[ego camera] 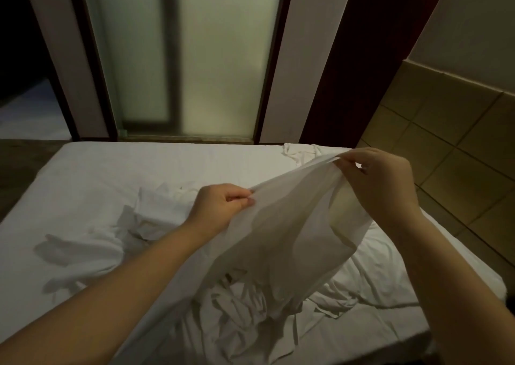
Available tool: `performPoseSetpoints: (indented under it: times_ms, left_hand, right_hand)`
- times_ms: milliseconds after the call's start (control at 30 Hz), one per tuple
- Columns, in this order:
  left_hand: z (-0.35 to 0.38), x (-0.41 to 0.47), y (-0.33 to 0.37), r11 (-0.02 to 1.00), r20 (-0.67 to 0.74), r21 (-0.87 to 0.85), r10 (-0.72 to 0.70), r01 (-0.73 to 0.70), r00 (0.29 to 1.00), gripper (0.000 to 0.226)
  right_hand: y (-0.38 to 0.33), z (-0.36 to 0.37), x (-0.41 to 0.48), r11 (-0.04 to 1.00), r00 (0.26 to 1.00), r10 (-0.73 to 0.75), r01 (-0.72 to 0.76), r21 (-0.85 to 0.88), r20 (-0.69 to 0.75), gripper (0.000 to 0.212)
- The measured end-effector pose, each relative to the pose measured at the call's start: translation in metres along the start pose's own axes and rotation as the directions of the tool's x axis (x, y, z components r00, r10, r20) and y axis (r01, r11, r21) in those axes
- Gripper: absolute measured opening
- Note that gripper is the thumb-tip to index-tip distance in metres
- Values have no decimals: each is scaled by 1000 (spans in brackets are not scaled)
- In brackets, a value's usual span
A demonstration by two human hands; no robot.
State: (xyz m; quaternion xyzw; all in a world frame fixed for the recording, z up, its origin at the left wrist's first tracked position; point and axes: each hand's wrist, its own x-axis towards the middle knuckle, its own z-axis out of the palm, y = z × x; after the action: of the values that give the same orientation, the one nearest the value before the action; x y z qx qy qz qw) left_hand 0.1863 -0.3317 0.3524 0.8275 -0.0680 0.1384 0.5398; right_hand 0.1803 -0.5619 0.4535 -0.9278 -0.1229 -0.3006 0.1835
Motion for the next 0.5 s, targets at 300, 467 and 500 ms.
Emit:
performPoseSetpoints:
  times_ms: [300, 467, 500]
  left_hand:
    - [-2, 4, 0, 965, 54, 151, 210, -216, 976, 20]
    - [32, -22, -11, 949, 101, 122, 281, -292, 954, 36]
    - [38, -26, -13, 939, 89, 143, 303, -313, 949, 29]
  right_hand:
    - [13, 9, 0, 990, 986, 136, -139, 21, 95, 22]
    - [9, 10, 8, 992, 986, 122, -126, 30, 113, 23]
    - [8, 10, 9, 992, 985, 121, -126, 31, 119, 23]
